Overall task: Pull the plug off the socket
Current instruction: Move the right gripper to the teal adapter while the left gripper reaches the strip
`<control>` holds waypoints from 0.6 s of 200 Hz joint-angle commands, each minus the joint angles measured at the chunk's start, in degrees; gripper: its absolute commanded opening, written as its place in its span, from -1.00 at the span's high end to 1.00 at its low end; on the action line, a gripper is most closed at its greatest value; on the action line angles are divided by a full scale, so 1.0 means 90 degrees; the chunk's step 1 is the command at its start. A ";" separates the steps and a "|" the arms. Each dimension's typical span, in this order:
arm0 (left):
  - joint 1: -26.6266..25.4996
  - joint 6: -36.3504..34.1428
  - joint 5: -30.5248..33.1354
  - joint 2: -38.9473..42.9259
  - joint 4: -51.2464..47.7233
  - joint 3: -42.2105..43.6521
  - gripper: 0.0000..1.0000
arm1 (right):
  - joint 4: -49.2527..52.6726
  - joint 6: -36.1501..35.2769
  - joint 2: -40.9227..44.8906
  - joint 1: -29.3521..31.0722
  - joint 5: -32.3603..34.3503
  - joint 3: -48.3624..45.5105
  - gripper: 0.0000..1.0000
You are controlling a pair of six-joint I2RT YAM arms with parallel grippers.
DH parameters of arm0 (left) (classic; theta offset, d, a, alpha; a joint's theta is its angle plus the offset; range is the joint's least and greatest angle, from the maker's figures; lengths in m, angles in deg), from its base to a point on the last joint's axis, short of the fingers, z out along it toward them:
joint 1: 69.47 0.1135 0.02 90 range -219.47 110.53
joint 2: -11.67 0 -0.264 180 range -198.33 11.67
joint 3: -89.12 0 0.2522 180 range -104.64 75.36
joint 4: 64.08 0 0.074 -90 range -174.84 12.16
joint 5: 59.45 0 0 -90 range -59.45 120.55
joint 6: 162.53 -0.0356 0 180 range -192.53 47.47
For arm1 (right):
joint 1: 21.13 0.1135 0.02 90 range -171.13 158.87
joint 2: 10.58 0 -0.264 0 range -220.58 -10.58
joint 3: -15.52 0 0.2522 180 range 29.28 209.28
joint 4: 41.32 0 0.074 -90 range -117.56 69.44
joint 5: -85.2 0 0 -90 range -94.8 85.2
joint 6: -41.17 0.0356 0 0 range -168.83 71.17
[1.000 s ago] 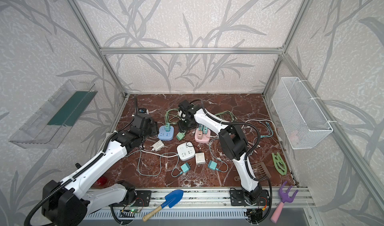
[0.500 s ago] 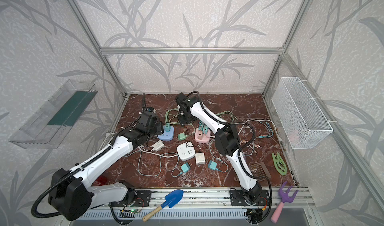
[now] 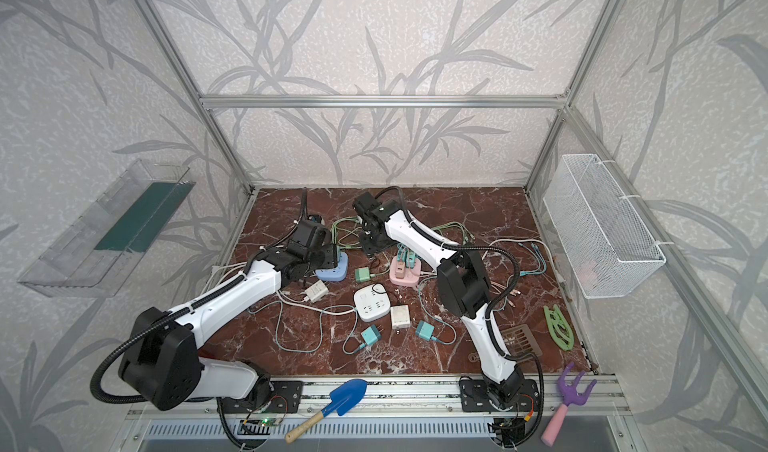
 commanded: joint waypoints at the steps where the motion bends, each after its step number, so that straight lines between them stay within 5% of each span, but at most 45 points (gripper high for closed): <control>1: -0.0017 -0.0028 -0.0115 -0.0246 0.0145 -0.0303 -0.29 | -0.0677 0.0140 0.0234 0.0116 -0.0460 -0.0253 -0.03; 120: 0.0003 0.0021 0.0340 -0.1380 -0.0046 -0.0678 -0.13 | -0.2363 0.1022 -0.0311 0.0160 -0.1377 -0.0855 0.11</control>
